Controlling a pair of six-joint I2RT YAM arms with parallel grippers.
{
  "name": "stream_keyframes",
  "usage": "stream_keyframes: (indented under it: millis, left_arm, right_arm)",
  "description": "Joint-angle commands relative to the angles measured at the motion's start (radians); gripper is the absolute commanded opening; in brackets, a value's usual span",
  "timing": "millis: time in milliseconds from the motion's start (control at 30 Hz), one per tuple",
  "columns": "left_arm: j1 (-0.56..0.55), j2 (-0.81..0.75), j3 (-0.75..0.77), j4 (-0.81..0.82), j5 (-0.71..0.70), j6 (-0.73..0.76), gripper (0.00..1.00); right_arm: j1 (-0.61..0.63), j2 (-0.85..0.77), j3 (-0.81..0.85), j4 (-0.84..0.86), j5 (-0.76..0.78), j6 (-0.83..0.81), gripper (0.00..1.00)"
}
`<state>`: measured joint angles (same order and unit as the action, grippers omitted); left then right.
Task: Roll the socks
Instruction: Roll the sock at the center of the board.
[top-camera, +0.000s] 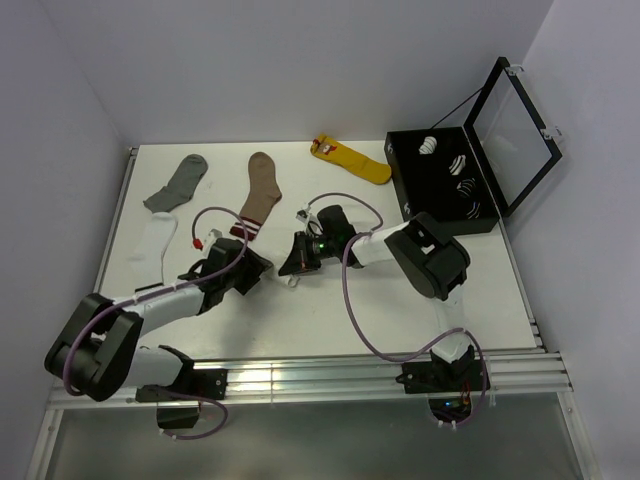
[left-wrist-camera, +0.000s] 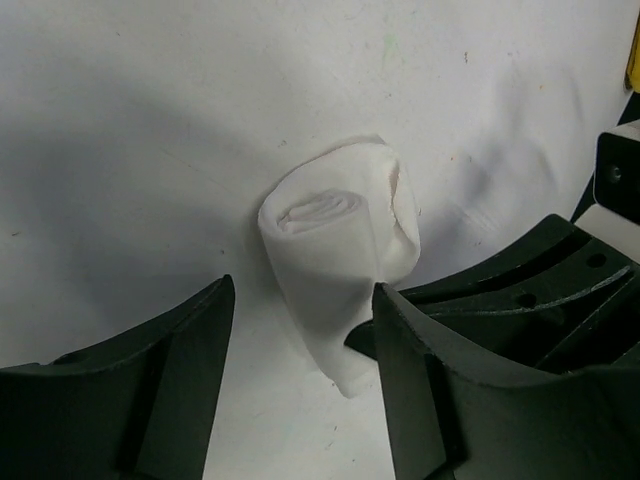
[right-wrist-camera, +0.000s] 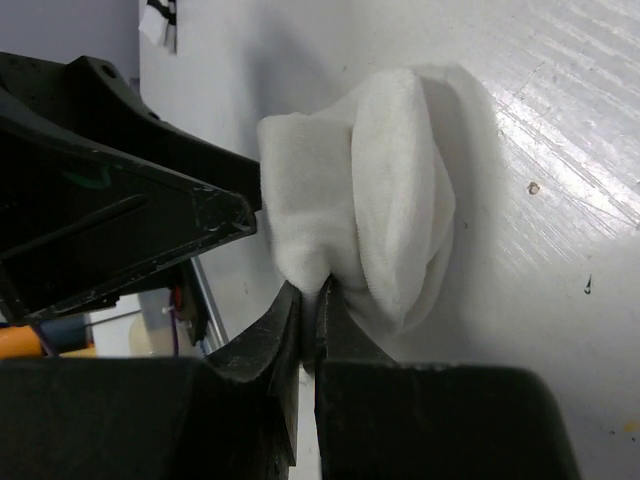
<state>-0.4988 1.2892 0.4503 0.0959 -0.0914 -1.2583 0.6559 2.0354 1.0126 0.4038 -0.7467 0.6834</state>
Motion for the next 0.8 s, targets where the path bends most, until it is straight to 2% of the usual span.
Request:
stream_keyframes:
  millis: [0, 333, 600, 700, 733, 767]
  left_arm:
    - [0.002, 0.044, -0.002, 0.122, 0.024, -0.02, 0.63]
    - [0.003, 0.101, 0.027, 0.048, -0.051, -0.021, 0.61]
    - [0.002, 0.14, 0.054, 0.005, -0.088, -0.003, 0.55]
    - [0.002, 0.173, 0.071, -0.008, -0.084, 0.014, 0.47]
    - [0.002, 0.18, 0.076, -0.012, -0.077, 0.025, 0.39]
    - [0.002, 0.194, 0.079, -0.022, -0.073, 0.03, 0.35]
  right_arm:
    - [-0.009, 0.051, 0.035, -0.042, -0.057, 0.039, 0.0]
    - [-0.018, 0.091, 0.072, -0.082, -0.083, 0.051, 0.0]
    - [-0.021, 0.095, 0.069, -0.08, -0.089, 0.061, 0.0]
    - [-0.019, 0.085, 0.063, -0.082, -0.082, 0.058, 0.0]
    - [-0.019, 0.08, 0.063, -0.086, -0.076, 0.053, 0.01]
    - [-0.019, 0.074, 0.061, -0.091, -0.065, 0.048, 0.02]
